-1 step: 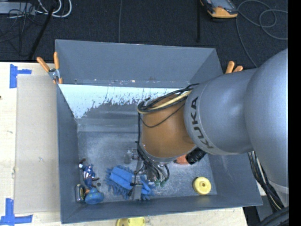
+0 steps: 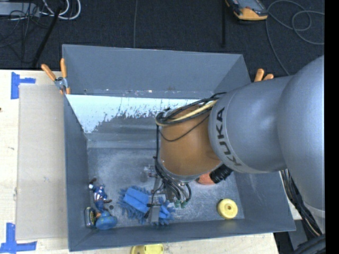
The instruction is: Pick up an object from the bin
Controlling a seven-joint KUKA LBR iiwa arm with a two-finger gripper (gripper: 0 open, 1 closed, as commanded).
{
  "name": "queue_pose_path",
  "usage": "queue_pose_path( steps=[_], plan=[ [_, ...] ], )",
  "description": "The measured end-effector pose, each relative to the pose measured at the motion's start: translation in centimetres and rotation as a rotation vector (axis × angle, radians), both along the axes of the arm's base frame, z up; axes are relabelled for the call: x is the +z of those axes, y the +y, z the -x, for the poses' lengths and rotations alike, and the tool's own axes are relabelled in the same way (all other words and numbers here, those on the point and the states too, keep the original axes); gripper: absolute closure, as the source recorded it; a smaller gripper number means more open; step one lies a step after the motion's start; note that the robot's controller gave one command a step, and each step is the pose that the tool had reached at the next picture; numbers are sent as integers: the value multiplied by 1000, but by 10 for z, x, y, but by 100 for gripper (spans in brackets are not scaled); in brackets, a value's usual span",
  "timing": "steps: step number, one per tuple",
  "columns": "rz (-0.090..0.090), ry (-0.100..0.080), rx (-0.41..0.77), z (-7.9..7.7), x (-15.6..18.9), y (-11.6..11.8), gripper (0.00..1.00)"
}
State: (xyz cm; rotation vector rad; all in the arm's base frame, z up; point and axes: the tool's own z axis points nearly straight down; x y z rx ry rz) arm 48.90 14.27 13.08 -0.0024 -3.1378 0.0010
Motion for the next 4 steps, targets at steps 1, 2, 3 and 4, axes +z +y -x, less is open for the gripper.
queue_pose_path(
  steps=[1,2,3,4],
  plan=[
    [0,-2,-70,-1,-46,-8,0],
    [1,1,-199,0,-62,-8,0],
    [1,-1,-214,6,-61,0,0],
    [2,2,-203,2,-62,-6,0]
  ],
)
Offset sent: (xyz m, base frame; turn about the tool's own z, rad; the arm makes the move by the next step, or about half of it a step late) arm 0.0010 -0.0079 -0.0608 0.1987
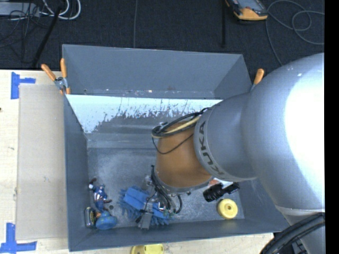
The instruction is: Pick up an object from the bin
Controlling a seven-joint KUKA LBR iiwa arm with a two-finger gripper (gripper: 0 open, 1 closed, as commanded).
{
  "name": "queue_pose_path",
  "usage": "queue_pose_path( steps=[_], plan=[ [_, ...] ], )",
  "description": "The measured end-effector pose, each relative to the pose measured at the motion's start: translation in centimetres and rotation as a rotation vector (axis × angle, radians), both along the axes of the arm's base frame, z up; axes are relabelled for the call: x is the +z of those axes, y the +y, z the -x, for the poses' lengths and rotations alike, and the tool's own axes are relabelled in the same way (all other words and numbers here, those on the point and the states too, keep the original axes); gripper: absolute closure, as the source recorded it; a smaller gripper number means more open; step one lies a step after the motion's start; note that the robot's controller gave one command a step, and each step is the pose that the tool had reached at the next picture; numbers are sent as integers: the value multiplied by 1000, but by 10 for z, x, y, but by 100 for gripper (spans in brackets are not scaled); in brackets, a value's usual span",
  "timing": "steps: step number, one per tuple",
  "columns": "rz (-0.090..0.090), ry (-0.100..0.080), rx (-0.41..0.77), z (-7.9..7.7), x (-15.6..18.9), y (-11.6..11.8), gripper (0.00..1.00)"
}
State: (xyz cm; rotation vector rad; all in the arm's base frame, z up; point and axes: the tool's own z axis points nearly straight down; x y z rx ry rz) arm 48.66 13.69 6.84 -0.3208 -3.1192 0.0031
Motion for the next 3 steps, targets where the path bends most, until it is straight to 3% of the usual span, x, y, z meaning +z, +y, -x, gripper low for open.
queue_pose_path(
  steps=[1,3],
  plan=[
    [0,2,-11,4,0,5,100],
    [1,3,-13,5,3,5,100]
  ],
)
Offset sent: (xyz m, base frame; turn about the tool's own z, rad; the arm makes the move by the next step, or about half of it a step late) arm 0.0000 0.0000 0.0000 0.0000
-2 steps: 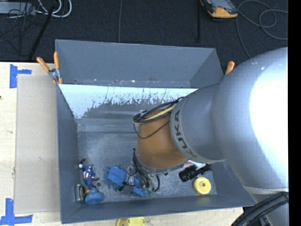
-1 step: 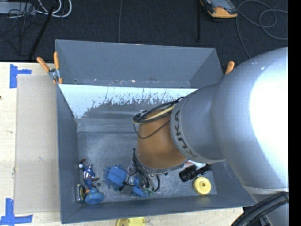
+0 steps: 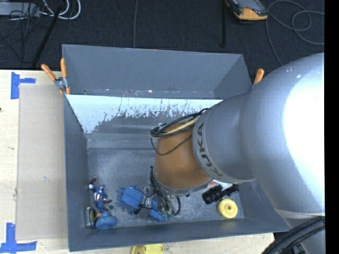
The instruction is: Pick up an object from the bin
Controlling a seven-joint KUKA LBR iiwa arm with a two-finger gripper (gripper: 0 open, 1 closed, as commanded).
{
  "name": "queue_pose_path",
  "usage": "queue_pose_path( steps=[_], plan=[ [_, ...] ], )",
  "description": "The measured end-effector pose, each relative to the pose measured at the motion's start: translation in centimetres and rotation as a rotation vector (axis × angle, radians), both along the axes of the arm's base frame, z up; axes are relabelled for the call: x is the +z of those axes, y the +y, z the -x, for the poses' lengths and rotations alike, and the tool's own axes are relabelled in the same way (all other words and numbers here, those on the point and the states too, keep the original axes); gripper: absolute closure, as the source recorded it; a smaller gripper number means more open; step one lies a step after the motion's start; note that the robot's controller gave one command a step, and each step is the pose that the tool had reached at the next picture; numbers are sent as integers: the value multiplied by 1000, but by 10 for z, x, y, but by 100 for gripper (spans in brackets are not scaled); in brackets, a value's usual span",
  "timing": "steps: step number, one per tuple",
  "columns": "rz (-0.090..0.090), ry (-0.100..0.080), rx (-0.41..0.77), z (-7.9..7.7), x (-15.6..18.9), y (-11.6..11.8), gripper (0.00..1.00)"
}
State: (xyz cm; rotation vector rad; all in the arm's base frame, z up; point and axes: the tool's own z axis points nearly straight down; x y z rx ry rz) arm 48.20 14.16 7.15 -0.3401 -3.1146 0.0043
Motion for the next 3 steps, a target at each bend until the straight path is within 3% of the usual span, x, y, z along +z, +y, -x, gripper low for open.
queue_pose_path(
  steps=[3],
  plan=[
    [-2,-6,-1,-1,30,0,100]
  ],
)
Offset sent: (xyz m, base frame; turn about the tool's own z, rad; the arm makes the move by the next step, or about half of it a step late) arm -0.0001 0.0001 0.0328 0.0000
